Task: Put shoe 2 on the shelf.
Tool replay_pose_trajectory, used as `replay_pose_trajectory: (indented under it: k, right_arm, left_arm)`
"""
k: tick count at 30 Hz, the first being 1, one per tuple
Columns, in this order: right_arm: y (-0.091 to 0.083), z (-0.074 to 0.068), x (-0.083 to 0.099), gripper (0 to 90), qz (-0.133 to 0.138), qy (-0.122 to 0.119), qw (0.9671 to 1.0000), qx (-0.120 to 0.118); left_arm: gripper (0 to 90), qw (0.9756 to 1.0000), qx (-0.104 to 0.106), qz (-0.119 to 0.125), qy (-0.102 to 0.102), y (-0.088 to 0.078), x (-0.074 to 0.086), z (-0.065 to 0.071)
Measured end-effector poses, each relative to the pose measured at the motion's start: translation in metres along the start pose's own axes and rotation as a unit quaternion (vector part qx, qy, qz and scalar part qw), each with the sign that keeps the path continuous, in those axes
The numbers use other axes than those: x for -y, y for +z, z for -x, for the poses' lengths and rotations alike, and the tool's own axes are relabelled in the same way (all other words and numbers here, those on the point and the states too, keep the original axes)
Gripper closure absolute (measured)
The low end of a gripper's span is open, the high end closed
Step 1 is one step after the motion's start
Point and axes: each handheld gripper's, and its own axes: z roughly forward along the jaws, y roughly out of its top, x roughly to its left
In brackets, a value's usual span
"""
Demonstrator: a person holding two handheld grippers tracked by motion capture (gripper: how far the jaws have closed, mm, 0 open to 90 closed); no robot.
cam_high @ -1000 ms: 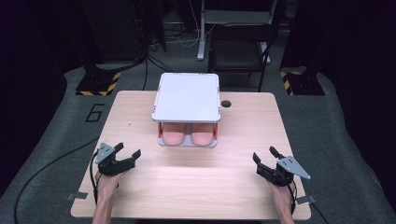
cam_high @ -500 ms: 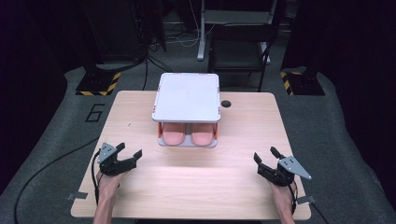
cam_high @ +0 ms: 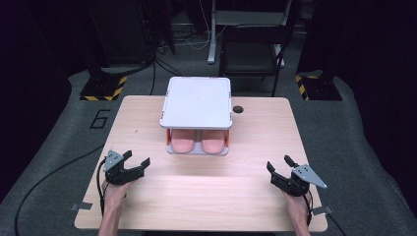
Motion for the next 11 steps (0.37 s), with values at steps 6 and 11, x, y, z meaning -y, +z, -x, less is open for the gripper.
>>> replay_pose_trajectory:
  k: [6,11]
  right_arm:
    - [0.0003,0.0002,0.0004,24.6,-0.001,-0.003,1.0,0.002]
    - [0.0008,0.0004,0.0007,23.0,-0.004,-0.003,1.0,0.003]
  left_arm:
    - [14.4,1.0,0.001,-0.002,-0.002,0.0001,0.0002,0.0002]
    - [14.4,1.0,0.002,-0.002,-0.003,-0.0001,0.0001,-0.0014]
